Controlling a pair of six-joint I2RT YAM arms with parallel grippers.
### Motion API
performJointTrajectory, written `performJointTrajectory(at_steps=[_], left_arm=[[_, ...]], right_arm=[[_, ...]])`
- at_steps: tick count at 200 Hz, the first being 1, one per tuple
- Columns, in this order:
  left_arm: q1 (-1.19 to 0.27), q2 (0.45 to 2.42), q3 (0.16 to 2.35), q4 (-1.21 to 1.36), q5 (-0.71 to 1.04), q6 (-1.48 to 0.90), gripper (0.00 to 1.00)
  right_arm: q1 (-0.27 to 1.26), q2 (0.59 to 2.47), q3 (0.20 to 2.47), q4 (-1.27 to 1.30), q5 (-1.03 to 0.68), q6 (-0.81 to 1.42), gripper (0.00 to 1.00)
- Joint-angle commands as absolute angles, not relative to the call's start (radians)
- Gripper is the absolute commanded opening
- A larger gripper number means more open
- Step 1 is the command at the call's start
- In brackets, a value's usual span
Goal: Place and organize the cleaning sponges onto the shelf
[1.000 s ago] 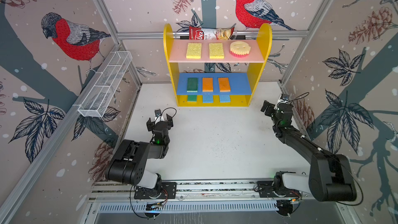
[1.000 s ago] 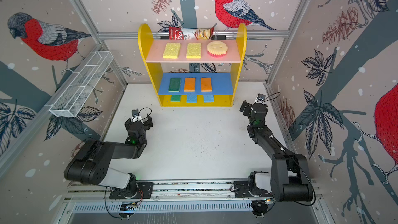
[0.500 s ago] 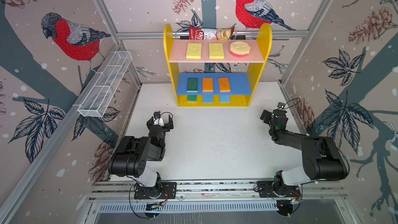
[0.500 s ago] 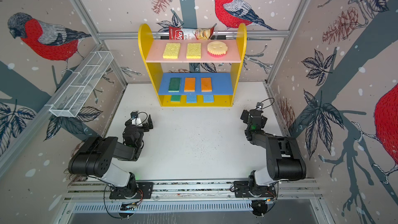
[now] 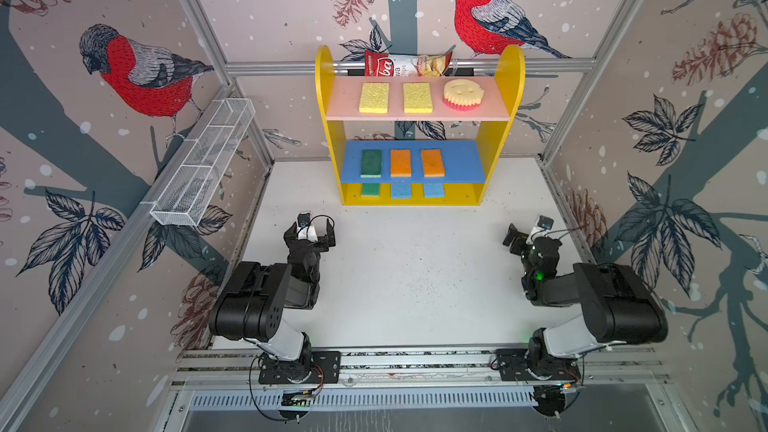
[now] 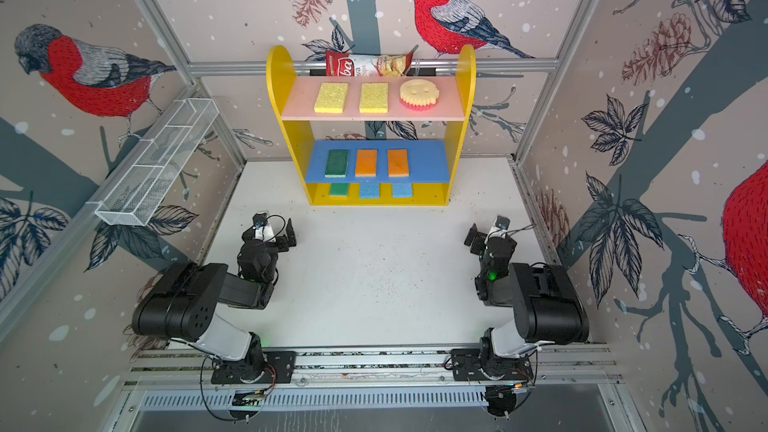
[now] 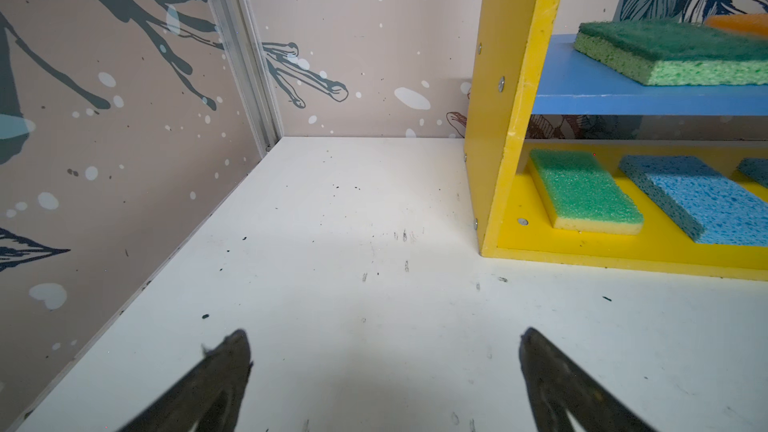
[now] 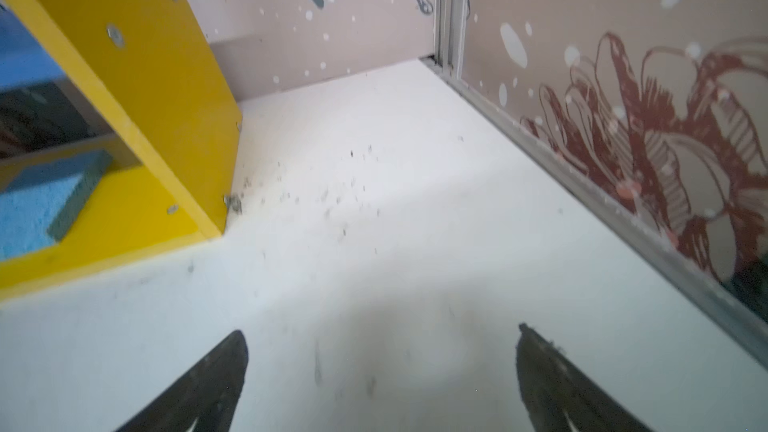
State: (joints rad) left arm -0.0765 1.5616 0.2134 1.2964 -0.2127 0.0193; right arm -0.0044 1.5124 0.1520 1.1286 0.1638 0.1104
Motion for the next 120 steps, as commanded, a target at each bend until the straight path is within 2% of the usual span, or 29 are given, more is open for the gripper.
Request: performJointTrajectory(at_steps=[1, 23, 47, 120], left_arm=[[-0.08, 1.565, 0.212, 1.358, -0.242, 0.023, 0.99], [-0.081, 1.563, 0.214, 1.354, -0.246, 0.022, 0.99], [-0.08, 1.562, 0.224, 1.335, -0.3, 0.0, 0.99], [-0.081, 1.566, 0.224, 1.343, -0.303, 0.002, 0.99]], right_arm=[[-0.009, 1.477, 0.181, 1.265, 0.111, 0.097, 0.99], [-0.002, 1.495, 0.234, 1.186, 0.106, 0.084, 0.99], [0.001, 1.496, 0.233, 1.194, 0.117, 0.081, 0.99], [0.008, 1.501, 0.236, 1.195, 0.129, 0.077, 1.0]])
